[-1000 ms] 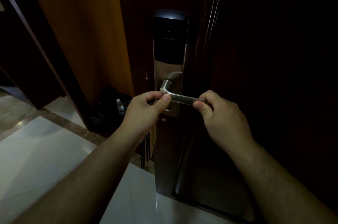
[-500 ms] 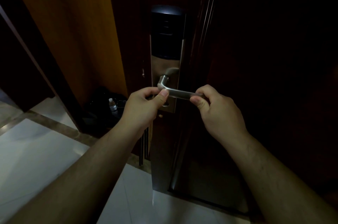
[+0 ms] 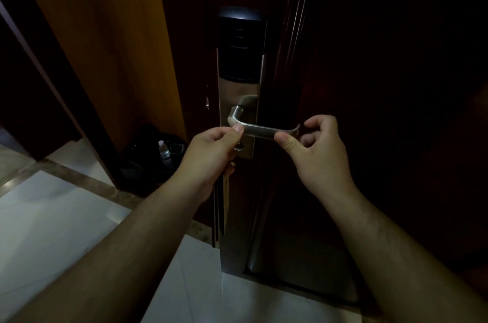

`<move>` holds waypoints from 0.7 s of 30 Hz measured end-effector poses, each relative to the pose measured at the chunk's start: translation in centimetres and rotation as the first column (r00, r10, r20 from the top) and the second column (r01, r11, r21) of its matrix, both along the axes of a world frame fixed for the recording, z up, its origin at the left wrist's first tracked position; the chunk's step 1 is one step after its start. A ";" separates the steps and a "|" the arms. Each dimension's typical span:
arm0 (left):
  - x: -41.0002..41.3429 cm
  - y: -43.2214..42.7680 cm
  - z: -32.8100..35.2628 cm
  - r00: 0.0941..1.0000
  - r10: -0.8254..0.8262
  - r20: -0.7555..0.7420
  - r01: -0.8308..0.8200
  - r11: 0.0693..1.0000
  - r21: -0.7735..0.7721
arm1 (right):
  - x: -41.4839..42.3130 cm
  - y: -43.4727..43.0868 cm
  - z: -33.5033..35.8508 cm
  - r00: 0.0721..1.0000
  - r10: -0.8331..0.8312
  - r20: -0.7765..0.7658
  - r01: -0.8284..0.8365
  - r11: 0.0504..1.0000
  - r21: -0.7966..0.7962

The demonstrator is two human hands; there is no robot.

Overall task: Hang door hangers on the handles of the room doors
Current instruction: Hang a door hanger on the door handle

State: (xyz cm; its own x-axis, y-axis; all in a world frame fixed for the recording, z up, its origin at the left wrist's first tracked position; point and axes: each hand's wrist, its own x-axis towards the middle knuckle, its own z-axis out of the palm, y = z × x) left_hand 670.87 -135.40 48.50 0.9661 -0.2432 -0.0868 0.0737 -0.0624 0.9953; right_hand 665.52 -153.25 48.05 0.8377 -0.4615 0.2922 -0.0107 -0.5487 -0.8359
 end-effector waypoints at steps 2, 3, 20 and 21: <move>-0.1 0.1 0.1 0.999 -0.027 -0.039 0.026 0.999 -0.025 | -0.2 -0.2 -0.1 1.000 0.006 -0.023 -0.004 0.995 0.102; -0.1 0.1 0.1 0.997 -0.043 -0.069 0.040 0.998 -0.045 | -0.3 -0.4 -0.2 0.999 0.024 -0.047 -0.017 0.990 0.139; -1.0 -1.5 0.0 0.937 -0.181 -0.299 0.058 0.925 -0.375 | -1.4 0.0 -4.7 0.760 0.497 -0.419 -0.515 0.853 0.077; -0.9 -1.5 -0.1 0.936 -0.186 -0.297 0.063 0.923 -0.380 | -1.4 0.1 -4.6 0.771 0.484 -0.415 -0.511 0.858 0.051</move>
